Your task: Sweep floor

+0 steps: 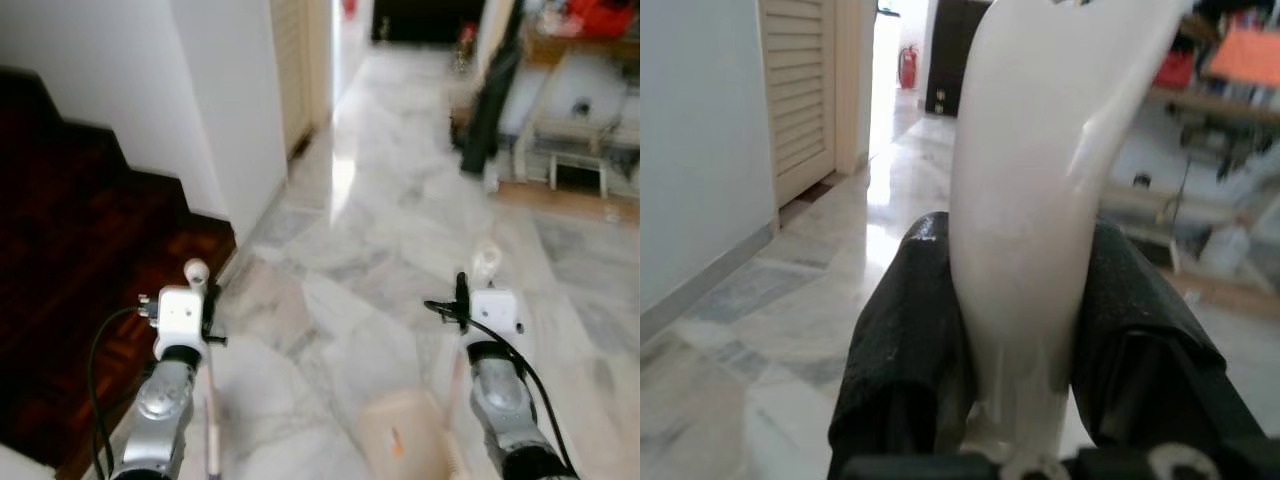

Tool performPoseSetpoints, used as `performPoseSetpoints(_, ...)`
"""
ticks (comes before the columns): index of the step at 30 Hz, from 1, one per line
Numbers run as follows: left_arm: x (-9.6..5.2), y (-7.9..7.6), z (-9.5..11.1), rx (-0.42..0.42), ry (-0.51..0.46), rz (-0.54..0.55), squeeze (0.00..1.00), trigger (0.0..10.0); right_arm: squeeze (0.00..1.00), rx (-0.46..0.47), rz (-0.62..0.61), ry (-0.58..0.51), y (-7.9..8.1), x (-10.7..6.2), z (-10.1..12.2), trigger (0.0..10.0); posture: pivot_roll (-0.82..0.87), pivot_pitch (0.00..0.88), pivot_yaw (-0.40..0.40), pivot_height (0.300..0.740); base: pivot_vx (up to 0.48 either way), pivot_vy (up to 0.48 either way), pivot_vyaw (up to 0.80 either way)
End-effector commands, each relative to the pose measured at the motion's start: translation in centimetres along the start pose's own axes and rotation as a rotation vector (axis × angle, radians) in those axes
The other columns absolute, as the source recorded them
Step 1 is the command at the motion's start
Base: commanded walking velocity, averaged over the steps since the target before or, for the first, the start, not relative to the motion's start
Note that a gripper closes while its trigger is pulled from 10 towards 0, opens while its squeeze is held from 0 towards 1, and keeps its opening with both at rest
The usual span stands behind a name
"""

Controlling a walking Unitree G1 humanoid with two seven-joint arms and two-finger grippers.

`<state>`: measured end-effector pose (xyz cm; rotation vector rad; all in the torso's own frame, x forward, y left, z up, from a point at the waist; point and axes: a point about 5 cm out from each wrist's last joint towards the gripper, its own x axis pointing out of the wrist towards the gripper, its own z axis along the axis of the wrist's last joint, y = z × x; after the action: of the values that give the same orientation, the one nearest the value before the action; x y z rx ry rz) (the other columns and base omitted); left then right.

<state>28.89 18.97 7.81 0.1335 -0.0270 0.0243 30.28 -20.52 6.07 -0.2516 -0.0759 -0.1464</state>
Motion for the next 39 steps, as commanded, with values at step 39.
performPoseSetpoints(39,-0.09,0.63,0.59,0.001,-0.031,0.018,0.00,10.0,0.00,0.021,0.008,-0.052,0.56,0.66,1.20,10.0,0.15,0.000,0.010,0.740,0.407,0.000,-0.11)
